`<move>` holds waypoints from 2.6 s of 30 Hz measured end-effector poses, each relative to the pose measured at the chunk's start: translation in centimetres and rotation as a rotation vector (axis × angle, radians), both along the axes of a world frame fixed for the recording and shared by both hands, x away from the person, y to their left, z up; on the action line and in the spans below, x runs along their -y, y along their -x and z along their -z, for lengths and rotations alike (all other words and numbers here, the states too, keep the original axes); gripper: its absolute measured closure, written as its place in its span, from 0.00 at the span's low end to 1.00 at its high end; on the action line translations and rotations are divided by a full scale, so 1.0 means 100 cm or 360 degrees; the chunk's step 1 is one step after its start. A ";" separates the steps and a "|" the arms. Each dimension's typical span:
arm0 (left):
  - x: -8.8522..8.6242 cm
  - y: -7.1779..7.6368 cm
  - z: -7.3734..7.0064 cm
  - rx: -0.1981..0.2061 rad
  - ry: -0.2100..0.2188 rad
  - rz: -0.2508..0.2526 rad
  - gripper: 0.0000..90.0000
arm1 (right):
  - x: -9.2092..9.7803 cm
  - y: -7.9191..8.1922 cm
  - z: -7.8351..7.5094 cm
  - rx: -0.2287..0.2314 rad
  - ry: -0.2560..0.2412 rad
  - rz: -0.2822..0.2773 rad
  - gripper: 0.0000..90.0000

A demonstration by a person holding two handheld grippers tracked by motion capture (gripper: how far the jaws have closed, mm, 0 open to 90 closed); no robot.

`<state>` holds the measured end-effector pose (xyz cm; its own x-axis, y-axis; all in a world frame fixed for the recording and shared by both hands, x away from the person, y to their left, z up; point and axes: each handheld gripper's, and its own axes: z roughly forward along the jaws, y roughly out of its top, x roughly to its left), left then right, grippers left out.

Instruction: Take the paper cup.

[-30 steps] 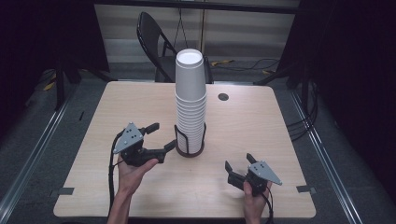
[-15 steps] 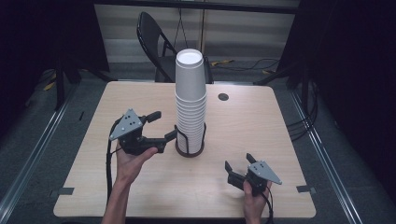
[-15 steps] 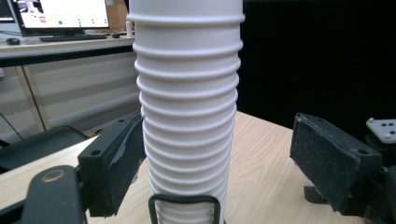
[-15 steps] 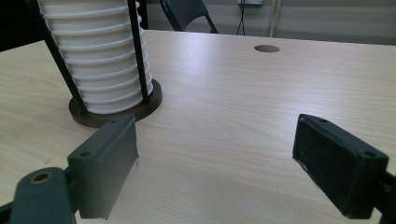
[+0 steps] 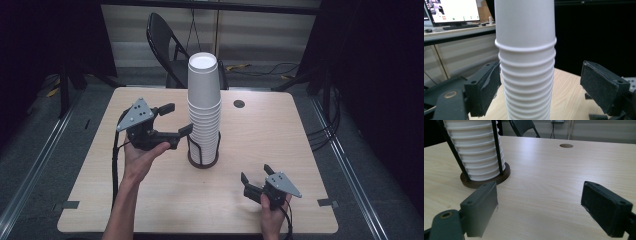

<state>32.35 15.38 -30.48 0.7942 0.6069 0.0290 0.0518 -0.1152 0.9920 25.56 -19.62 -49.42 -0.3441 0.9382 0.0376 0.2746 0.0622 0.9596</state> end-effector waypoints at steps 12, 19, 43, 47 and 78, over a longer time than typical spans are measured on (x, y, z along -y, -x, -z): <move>0.005 -0.019 -0.023 -0.0001 0.0073 0.0012 0.17 | 0.000 0.000 0.000 0.0001 0.0002 -0.0008 0.15; 0.014 -0.030 -0.030 -0.0023 0.0043 0.0008 0.17 | 0.000 0.000 0.000 0.0007 0.0006 -0.0007 0.15; 0.050 -0.066 -0.049 -0.0070 -0.0051 0.0063 0.13 | 0.000 -0.001 0.000 -0.0006 0.0018 -0.0031 0.18; 0.054 -0.072 -0.048 -0.0085 -0.0075 0.0069 0.10 | -0.001 -0.002 0.000 -0.0025 0.0031 -0.0029 0.18; 0.060 -0.076 -0.051 -0.0097 -0.0107 0.0066 0.12 | -0.001 -0.002 0.000 -0.0020 0.0033 -0.0058 0.18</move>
